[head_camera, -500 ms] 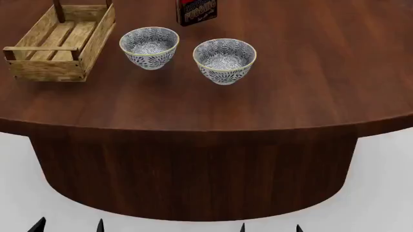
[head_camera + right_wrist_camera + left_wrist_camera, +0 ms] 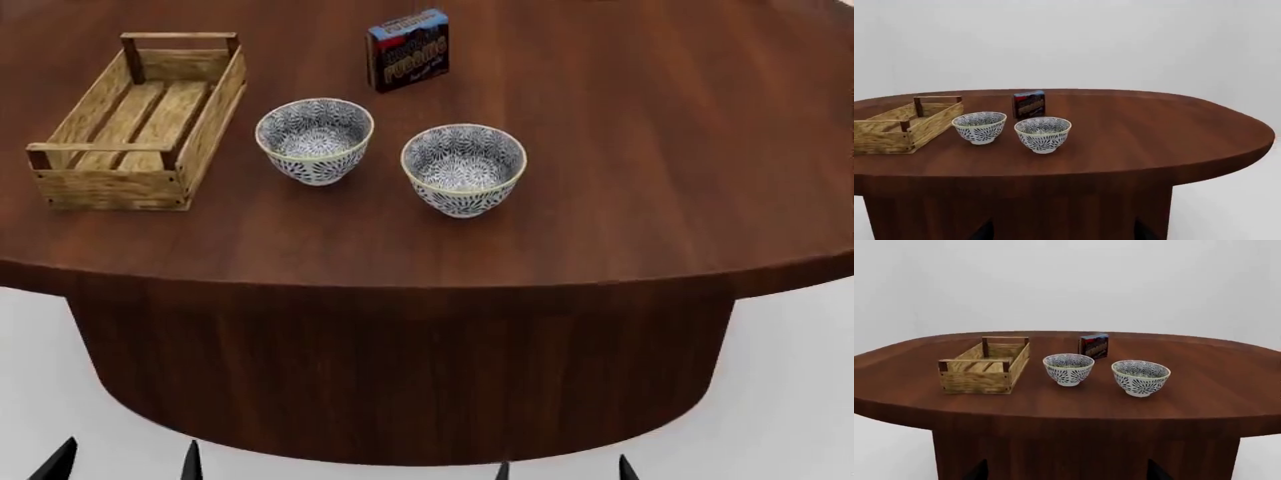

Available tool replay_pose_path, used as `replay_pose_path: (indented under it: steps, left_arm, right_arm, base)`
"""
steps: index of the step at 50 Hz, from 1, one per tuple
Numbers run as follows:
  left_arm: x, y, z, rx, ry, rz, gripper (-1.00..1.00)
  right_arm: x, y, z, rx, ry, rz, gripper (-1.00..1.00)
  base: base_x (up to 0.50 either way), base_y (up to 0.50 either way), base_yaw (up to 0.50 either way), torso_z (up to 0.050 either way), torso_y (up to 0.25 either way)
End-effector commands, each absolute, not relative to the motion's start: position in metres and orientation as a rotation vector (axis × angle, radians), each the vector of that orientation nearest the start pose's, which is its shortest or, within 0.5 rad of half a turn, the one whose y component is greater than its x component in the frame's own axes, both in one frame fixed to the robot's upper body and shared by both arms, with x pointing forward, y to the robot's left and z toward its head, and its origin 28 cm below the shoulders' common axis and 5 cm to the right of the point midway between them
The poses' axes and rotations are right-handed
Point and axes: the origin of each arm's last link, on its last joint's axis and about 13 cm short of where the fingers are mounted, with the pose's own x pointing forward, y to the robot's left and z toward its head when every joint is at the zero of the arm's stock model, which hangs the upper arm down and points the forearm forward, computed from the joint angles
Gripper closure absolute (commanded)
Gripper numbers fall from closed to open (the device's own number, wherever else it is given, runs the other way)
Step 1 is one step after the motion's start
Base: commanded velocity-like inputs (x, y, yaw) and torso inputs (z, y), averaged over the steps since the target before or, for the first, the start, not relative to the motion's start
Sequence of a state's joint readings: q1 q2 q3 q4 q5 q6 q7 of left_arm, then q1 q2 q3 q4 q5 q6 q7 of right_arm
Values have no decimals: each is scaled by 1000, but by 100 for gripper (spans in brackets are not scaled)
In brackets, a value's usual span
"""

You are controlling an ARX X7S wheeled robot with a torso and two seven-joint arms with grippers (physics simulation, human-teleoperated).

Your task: Stack the left bowl on the right bowl and place them in the tray.

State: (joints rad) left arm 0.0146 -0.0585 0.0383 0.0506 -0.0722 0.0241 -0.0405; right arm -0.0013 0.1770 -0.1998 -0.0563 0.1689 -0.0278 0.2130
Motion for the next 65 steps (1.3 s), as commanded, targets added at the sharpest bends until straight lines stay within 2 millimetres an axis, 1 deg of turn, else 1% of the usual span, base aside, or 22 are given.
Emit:
replay_pose_path:
  steps: [1,2,3,4,8,11,15,19,22,25,28,32,35,42,44,58,65]
  left_arm:
    - [204,214,49,5,-164,-6,-100]
    - [203,214,53,5,-173,-8,-100]
    - [202,215,61,1,-188,-9,-100]
    - [202,215,65,4,-188,-10,-100]
    - [204,217,84,16,-182,-18,-100]
    - [206,218,100,14,-206,-12,-100]
    - [206,221,122,4,-251,-5,-100]
    - [212,223,135,23,-283,8,-100]
    - [217,226,141,11,-283,24,-100]
    - [220,228,145,-5,-294,45,-100]
    - [222,229,141,11,-301,55,-100]
    - [219,230,141,17,-332,44,-100]
    - [216,231,145,28,-332,51,-100]
    - [217,236,139,54,-321,81,-100]
    - [217,237,140,39,-314,86,-100]
    - [218,235,139,58,-325,108,-100]
    - [217,234,139,68,-325,104,-100]
  right_arm:
    - [205,-97,55,-33,-122,-21,-100]
    - [205,-97,60,-43,-131,-24,-100]
    - [205,-97,71,-56,-159,-27,-100]
    - [206,-98,77,-56,-170,-26,-100]
    - [207,-103,105,-75,-245,-54,-100]
    - [208,-105,123,-81,-292,-61,-100]
    - [210,-106,142,-93,-320,-46,-100]
    - [212,-108,152,-93,-329,-35,-100]
    - [215,-110,154,-88,-332,-28,-100]
    - [217,-111,152,-84,-329,-30,-100]
    - [218,-112,147,-99,-312,-33,-100]
    - [218,-113,147,-104,-295,-49,-100]
    - [218,-112,147,-113,-291,-50,-100]
    - [217,-111,146,-113,-291,-49,-100]
    - [217,-111,146,-114,-291,-48,-100]
    - [216,-111,148,-120,-292,-58,-100]
    - [215,-110,149,-158,-307,-62,-100]
  base:
    - [0,0,0,50,0]
    - [0,0,0,50,0]
    - [0,0,0,50,0]
    - [0,0,0,50,0]
    - [0,0,0,50,0]
    - [0,0,0,50,0]
    - [0,0,0,50,0]
    - [0,0,0,50,0]
    - [0,0,0,50,0]
    - [0,0,0,50,0]
    - [0,0,0,50,0]
    - [0,44,0,25,0]
    - [0,500,0,0,0]
    - [0,500,0,0,0]
    - [0,500,0,0,0]
    - [0,500,0,0,0]
    - [64,500,0,0,0]
